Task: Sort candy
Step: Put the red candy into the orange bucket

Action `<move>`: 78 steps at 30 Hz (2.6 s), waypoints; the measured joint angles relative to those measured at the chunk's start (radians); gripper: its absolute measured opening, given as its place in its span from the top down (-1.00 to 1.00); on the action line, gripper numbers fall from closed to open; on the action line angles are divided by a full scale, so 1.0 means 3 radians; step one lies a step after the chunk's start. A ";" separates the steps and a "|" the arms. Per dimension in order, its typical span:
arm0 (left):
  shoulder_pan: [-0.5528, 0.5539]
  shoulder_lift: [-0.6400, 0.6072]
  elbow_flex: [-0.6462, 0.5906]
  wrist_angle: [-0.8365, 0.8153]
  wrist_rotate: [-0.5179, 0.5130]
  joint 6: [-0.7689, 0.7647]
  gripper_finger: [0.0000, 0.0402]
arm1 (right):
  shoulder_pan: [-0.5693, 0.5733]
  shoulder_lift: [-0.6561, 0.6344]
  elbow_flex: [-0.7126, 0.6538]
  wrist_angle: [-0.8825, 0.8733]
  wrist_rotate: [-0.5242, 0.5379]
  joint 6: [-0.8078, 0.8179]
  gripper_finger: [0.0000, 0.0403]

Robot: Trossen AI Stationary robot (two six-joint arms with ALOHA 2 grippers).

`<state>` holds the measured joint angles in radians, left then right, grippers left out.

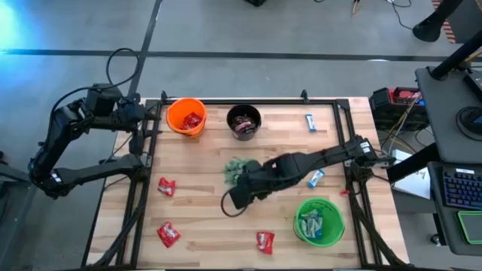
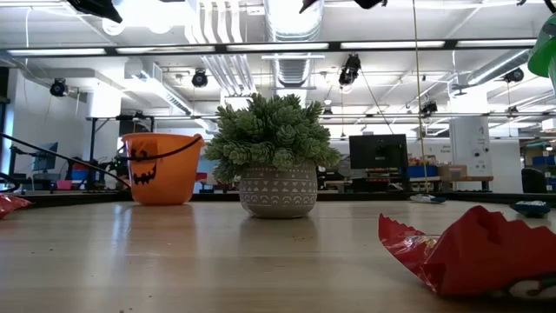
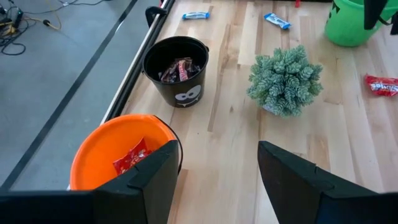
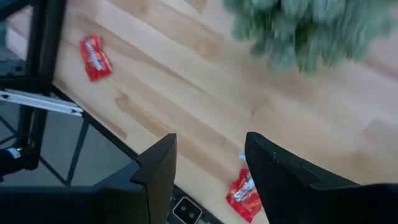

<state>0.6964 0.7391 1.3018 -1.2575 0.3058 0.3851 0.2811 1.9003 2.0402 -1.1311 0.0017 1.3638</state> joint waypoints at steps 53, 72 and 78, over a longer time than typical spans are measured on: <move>0.0001 0.0106 -0.0003 0.0001 -0.0035 0.0059 0.00 | 0.0685 0.0399 -0.1477 0.1647 -0.0556 0.1447 -0.09; 0.0001 0.0108 -0.0003 0.0001 -0.0031 -0.0008 0.00 | 0.0751 0.0531 -0.1477 0.1446 -0.0646 0.1529 -0.09; 0.0000 0.0108 -0.0003 0.0001 -0.0028 -0.0009 0.00 | 0.0749 0.0646 -0.1477 0.1468 -0.0810 0.1516 -0.09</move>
<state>0.6964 0.7715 1.3010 -1.2573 0.2973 0.3824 0.5059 2.0942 1.5972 -0.6906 -0.2411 1.8187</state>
